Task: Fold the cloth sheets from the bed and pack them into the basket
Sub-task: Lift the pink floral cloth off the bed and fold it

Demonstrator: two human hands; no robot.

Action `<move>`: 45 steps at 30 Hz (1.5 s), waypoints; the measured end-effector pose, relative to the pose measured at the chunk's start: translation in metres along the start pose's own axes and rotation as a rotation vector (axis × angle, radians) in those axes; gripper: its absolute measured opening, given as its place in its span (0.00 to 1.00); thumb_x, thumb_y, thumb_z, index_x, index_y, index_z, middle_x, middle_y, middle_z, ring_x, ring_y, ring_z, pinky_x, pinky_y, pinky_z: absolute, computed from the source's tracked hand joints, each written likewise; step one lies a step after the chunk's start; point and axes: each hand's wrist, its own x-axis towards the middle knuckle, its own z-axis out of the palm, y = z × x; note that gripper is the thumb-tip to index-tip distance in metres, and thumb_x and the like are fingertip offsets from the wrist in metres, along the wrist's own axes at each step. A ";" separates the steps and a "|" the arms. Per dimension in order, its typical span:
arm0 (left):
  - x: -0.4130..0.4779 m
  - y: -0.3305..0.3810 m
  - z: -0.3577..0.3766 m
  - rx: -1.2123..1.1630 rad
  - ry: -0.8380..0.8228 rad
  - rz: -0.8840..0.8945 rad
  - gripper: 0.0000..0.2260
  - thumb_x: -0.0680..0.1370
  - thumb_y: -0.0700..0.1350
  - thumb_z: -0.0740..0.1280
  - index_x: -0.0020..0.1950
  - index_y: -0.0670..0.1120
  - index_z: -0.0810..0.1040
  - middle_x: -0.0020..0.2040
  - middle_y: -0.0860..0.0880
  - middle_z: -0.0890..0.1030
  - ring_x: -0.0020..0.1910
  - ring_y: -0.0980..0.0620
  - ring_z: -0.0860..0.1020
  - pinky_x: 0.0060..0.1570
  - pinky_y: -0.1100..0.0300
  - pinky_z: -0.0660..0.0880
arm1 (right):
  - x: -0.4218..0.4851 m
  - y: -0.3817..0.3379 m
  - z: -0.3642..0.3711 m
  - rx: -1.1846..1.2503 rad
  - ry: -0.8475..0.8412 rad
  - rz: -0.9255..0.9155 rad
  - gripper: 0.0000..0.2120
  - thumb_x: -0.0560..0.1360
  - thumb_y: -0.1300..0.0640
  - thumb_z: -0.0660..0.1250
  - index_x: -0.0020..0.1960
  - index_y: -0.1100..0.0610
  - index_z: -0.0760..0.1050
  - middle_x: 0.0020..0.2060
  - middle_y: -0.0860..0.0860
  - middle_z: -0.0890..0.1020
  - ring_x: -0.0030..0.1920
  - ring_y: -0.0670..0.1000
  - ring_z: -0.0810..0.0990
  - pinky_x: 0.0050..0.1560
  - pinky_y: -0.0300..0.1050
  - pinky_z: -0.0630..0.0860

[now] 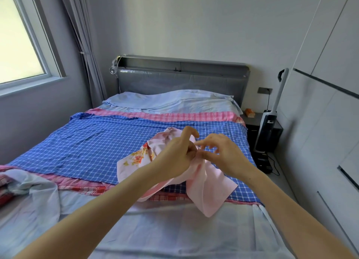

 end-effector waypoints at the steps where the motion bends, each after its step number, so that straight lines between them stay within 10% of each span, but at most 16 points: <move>1: 0.000 0.000 0.000 0.006 -0.011 0.001 0.13 0.78 0.38 0.63 0.60 0.40 0.64 0.40 0.41 0.82 0.38 0.45 0.79 0.43 0.53 0.74 | 0.001 0.000 -0.001 0.053 -0.036 -0.019 0.06 0.74 0.48 0.69 0.50 0.45 0.80 0.45 0.41 0.79 0.49 0.42 0.75 0.54 0.46 0.72; 10: 0.012 -0.021 -0.005 -0.169 0.335 -0.089 0.12 0.75 0.39 0.69 0.42 0.53 0.68 0.35 0.54 0.80 0.37 0.55 0.80 0.41 0.63 0.76 | 0.020 -0.016 -0.011 0.075 0.181 -0.142 0.10 0.76 0.58 0.67 0.40 0.63 0.78 0.33 0.55 0.80 0.35 0.54 0.77 0.41 0.54 0.75; 16: 0.023 -0.043 -0.006 -0.128 0.545 -0.098 0.10 0.72 0.33 0.68 0.36 0.46 0.72 0.31 0.47 0.76 0.33 0.47 0.75 0.38 0.49 0.74 | 0.051 -0.048 -0.065 0.090 0.330 -0.238 0.12 0.77 0.58 0.67 0.39 0.66 0.76 0.29 0.58 0.77 0.28 0.46 0.69 0.31 0.37 0.68; 20: 0.039 -0.046 -0.026 -0.081 0.753 -0.071 0.11 0.75 0.36 0.68 0.40 0.50 0.71 0.35 0.59 0.76 0.36 0.59 0.75 0.38 0.63 0.75 | 0.071 -0.061 -0.102 0.121 0.452 -0.258 0.12 0.76 0.58 0.67 0.39 0.65 0.76 0.28 0.55 0.75 0.28 0.43 0.68 0.31 0.34 0.65; 24: 0.055 -0.033 -0.034 0.052 0.731 -0.058 0.06 0.77 0.41 0.62 0.46 0.43 0.78 0.38 0.60 0.74 0.36 0.65 0.74 0.37 0.72 0.71 | 0.087 -0.073 -0.127 0.100 0.578 -0.279 0.13 0.76 0.58 0.67 0.38 0.68 0.75 0.28 0.54 0.74 0.29 0.45 0.68 0.33 0.36 0.68; 28: 0.069 -0.003 -0.016 0.151 0.868 0.220 0.09 0.73 0.35 0.64 0.32 0.38 0.76 0.30 0.48 0.74 0.28 0.52 0.69 0.27 0.61 0.68 | 0.095 -0.079 -0.135 0.068 0.649 -0.285 0.14 0.76 0.58 0.67 0.39 0.69 0.76 0.29 0.55 0.76 0.31 0.47 0.71 0.34 0.37 0.69; 31: 0.076 0.009 -0.006 0.124 0.862 0.181 0.13 0.73 0.47 0.66 0.31 0.40 0.77 0.28 0.49 0.75 0.25 0.54 0.68 0.28 0.70 0.64 | 0.097 -0.077 -0.133 0.040 0.676 -0.273 0.14 0.76 0.57 0.67 0.39 0.68 0.76 0.30 0.55 0.77 0.31 0.49 0.72 0.35 0.39 0.71; 35: 0.085 0.005 0.000 0.173 0.885 0.061 0.08 0.67 0.37 0.64 0.27 0.40 0.72 0.25 0.47 0.72 0.22 0.53 0.64 0.24 0.71 0.57 | 0.094 -0.067 -0.132 0.052 0.667 -0.250 0.14 0.76 0.57 0.67 0.38 0.68 0.76 0.28 0.52 0.74 0.29 0.46 0.70 0.33 0.33 0.68; 45: 0.068 -0.028 0.021 0.025 0.796 0.041 0.09 0.65 0.30 0.74 0.30 0.40 0.78 0.29 0.50 0.77 0.28 0.53 0.74 0.30 0.62 0.73 | 0.079 -0.032 -0.139 0.274 0.571 -0.183 0.12 0.76 0.57 0.67 0.43 0.67 0.78 0.38 0.66 0.79 0.37 0.60 0.76 0.42 0.52 0.77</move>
